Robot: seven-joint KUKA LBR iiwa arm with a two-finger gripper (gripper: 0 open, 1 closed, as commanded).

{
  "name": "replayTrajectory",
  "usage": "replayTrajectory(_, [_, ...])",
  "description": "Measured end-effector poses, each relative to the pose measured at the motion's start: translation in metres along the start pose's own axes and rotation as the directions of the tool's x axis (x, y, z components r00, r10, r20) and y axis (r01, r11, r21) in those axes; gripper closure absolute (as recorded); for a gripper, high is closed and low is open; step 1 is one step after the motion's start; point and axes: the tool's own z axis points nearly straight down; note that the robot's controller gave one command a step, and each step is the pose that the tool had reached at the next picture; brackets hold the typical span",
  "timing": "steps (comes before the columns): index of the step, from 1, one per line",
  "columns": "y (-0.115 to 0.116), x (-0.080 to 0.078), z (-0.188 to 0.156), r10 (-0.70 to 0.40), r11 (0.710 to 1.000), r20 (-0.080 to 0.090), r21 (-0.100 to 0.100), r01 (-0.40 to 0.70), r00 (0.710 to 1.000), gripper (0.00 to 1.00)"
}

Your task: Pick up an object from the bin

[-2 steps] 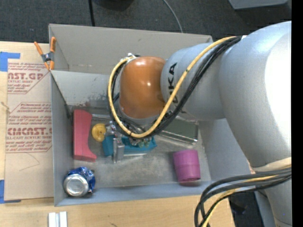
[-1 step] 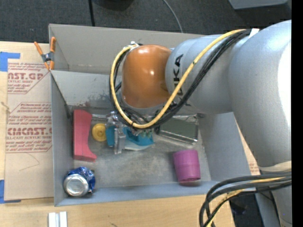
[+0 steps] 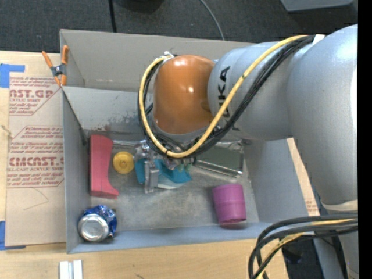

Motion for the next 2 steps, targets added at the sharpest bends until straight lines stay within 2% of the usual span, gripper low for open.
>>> replayTrajectory(1, [-0.0307,0.0030,0.0045,-0.094,0.996,0.038,-0.001,0.094,0.995,1.00])
replayTrajectory(2, [-0.0249,0.0080,0.0039,-0.103,0.995,-0.002,0.002,0.103,0.995,1.00])
